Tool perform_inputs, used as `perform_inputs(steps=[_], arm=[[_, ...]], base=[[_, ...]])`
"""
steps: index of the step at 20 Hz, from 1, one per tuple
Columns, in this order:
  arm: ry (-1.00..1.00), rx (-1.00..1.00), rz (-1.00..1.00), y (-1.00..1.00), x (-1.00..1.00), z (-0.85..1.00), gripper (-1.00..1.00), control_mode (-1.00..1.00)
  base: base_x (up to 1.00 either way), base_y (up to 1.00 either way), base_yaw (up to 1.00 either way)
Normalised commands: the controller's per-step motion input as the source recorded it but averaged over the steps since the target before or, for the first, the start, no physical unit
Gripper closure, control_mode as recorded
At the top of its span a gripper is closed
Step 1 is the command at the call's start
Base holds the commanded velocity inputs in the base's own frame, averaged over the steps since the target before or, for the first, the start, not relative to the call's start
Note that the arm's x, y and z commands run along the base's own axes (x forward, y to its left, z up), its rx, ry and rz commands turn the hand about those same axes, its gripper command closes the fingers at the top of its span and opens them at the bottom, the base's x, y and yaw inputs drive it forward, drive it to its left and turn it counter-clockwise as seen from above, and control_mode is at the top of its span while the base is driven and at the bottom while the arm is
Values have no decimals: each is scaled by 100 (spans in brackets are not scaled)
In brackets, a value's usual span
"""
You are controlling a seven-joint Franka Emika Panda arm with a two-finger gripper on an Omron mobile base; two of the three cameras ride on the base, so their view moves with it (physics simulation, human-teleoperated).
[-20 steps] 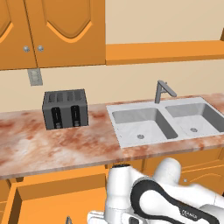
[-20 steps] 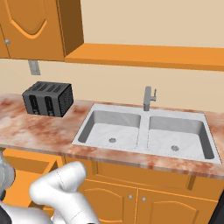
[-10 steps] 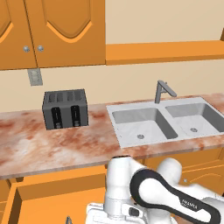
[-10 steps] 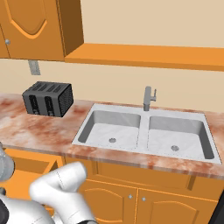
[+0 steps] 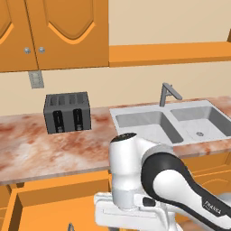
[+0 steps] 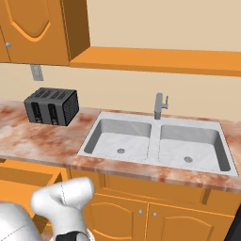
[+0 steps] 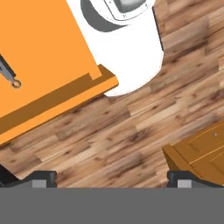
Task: Take the tongs from the drawer on the left and place them on the dining counter next to the tray containing the hot dog.
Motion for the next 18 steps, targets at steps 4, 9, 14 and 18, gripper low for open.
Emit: perform_inputs(steps=[4,9,14,18], arm=[[9,-48,28,-13,49,45,-100,-100],[1,-8,12,-10,11,-6,-100,-100],[-37,0,37,-51,0,-56,-100,-100],[-40,2,57,-61,26,-8,-100,-100]], base=[[0,0,0],[0,0,0],[0,0,0],[0,0,0]])
